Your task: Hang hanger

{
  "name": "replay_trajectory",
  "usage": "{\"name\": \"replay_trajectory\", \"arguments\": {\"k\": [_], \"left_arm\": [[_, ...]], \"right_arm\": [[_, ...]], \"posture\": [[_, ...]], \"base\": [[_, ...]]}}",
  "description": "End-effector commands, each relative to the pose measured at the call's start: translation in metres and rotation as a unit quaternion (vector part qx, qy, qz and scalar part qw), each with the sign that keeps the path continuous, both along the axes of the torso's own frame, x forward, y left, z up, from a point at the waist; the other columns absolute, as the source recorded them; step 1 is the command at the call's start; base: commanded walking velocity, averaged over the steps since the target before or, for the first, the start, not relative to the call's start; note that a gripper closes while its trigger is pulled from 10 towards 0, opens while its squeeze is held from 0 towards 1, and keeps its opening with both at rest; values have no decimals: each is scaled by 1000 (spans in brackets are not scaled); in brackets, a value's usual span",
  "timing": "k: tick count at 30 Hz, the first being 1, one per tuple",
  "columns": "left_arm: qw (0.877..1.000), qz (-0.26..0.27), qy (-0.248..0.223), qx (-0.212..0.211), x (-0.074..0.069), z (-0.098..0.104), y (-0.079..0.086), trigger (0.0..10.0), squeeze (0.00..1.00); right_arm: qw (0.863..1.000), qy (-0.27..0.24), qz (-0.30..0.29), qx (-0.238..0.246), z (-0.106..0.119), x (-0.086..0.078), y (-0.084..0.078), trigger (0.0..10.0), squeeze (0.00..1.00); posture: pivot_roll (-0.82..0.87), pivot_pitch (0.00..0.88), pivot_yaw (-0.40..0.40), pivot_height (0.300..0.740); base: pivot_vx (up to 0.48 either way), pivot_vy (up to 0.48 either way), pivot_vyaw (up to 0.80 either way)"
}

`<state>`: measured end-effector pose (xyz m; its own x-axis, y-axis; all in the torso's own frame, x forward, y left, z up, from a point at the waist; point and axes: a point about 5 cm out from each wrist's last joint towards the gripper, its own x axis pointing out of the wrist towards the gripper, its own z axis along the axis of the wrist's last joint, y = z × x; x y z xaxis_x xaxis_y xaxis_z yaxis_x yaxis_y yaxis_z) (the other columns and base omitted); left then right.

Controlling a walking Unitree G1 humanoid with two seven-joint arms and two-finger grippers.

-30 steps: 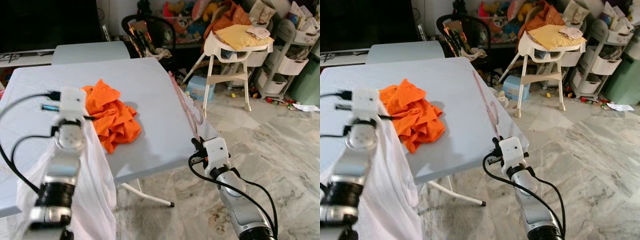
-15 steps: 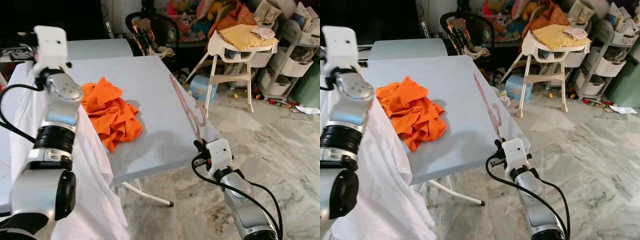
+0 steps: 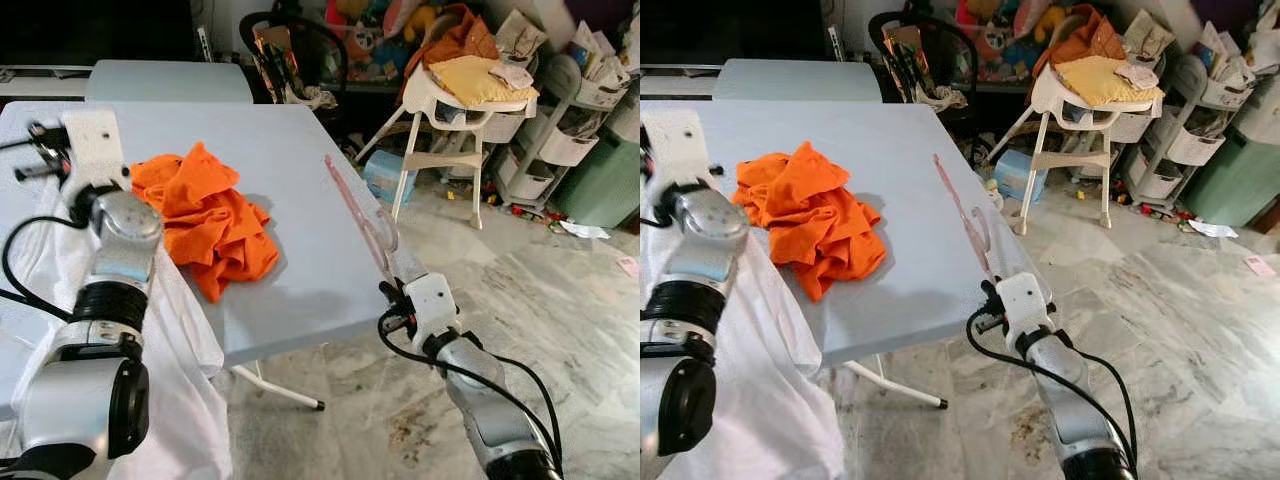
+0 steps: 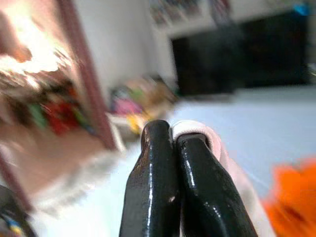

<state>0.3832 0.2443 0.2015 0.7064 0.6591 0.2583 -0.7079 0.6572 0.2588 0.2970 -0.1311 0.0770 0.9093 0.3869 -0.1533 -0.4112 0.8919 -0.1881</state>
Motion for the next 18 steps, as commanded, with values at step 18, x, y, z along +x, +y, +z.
{"name": "replay_trajectory", "arguments": {"k": [18], "left_arm": [[917,-37,-188,348,-2,75,-52,10000,0]], "right_arm": [[999,43,6,15,-18,-13,10,10000,0]], "posture": [[-21,0,-106,740]], "base": [[0,0,0]]}}
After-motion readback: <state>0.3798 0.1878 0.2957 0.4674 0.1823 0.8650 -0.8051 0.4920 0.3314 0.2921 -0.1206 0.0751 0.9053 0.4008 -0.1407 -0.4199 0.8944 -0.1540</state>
